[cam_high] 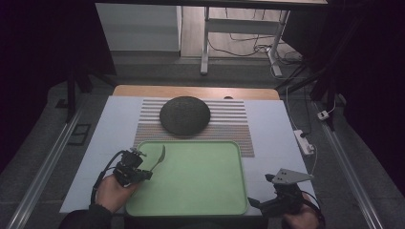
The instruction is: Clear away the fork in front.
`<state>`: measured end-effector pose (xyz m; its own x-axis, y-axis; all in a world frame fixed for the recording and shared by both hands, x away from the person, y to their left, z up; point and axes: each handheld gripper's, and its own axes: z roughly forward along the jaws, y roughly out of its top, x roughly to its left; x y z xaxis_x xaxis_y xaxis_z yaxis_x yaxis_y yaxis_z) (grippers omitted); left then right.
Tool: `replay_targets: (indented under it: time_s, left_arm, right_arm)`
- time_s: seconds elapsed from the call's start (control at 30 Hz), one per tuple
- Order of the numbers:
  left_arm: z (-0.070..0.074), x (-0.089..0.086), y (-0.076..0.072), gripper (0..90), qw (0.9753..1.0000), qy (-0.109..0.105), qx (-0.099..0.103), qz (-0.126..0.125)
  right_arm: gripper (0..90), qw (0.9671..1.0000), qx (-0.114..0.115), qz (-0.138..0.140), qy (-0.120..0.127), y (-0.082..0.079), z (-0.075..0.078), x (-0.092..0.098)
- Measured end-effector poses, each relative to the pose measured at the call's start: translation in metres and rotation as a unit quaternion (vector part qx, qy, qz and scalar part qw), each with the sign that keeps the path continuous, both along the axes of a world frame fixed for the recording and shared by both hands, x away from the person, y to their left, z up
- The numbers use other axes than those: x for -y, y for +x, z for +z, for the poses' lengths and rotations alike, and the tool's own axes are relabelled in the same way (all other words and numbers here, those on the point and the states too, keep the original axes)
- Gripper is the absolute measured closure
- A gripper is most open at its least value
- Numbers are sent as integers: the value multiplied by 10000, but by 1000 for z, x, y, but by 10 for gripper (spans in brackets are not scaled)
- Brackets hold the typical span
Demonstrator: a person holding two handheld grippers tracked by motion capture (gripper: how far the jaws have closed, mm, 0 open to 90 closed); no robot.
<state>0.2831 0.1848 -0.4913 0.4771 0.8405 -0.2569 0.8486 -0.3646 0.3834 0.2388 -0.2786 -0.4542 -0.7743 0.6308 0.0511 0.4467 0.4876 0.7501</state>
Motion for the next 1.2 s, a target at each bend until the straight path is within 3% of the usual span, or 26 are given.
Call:
replay_targets:
  time_s: [0.3,0.4,0.57,0.87,0.97,1.0,1.07,1.13,1.2]
  left_arm:
    - [-10,-10,7,860,9982,227,-210,521]
    - [-12,-10,9,860,9981,194,-220,550]
    - [-19,-4,15,856,9973,229,-400,567]
    - [-18,-4,14,787,9977,244,-328,543]
    - [-11,-8,15,763,9984,146,-86,540]
    - [-11,-8,15,756,9984,146,-86,540]
    - [-3,-10,19,764,9984,-12,247,502]
    - [0,-10,25,820,9982,-16,418,425]
    - [0,-10,29,883,9984,-63,448,329]
  right_arm:
    - [0,10000,-36,-7,-50,-2,-1,2]
    - [0,10000,-36,-12,-37,-3,-1,3]
    - [0,10000,-52,-16,-32,-4,-1,3]
    - [0,10000,-79,-20,-32,-4,-1,4]
    - [0,10000,-88,-32,-9,-4,-1,5]
    - [0,10000,-89,-42,6,-4,-1,5]
    - [0,9999,-120,-76,19,-5,0,6]
    - [0,9998,-151,-100,51,-6,0,7]
    - [0,9997,-158,-168,47,-7,0,9]
